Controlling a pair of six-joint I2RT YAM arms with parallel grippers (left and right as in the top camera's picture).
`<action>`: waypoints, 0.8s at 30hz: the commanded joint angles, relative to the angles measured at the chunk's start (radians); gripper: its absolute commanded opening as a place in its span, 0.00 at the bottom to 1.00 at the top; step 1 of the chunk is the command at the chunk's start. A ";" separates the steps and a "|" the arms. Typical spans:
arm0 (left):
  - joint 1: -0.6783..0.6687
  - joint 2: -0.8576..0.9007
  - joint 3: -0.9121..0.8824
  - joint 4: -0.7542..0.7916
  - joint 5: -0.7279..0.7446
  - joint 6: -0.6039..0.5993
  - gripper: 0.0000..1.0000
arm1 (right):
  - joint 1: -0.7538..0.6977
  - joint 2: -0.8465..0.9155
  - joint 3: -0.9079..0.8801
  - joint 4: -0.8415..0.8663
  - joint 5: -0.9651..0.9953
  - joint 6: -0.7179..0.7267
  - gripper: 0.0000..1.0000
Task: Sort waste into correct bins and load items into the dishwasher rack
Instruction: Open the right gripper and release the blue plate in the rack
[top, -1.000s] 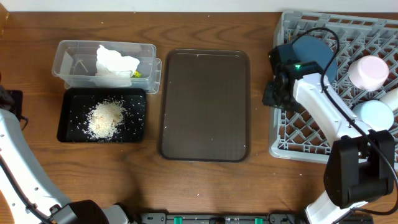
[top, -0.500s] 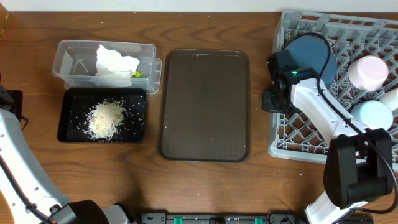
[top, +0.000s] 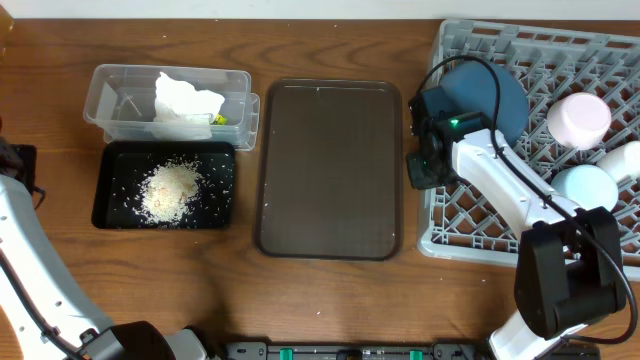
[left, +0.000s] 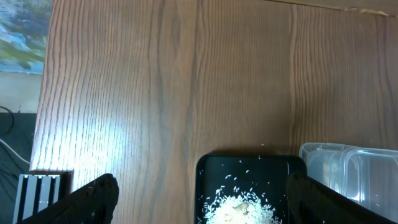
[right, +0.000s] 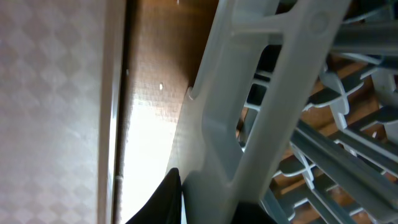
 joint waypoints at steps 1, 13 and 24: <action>0.004 0.008 0.005 -0.003 -0.009 -0.009 0.89 | 0.026 0.007 -0.008 -0.055 -0.066 -0.085 0.13; 0.004 0.008 0.005 -0.003 -0.009 -0.009 0.89 | -0.012 0.007 -0.008 -0.121 0.036 -0.028 0.15; 0.004 0.008 0.005 -0.003 -0.009 -0.009 0.89 | -0.045 0.006 -0.006 -0.122 0.039 -0.027 0.27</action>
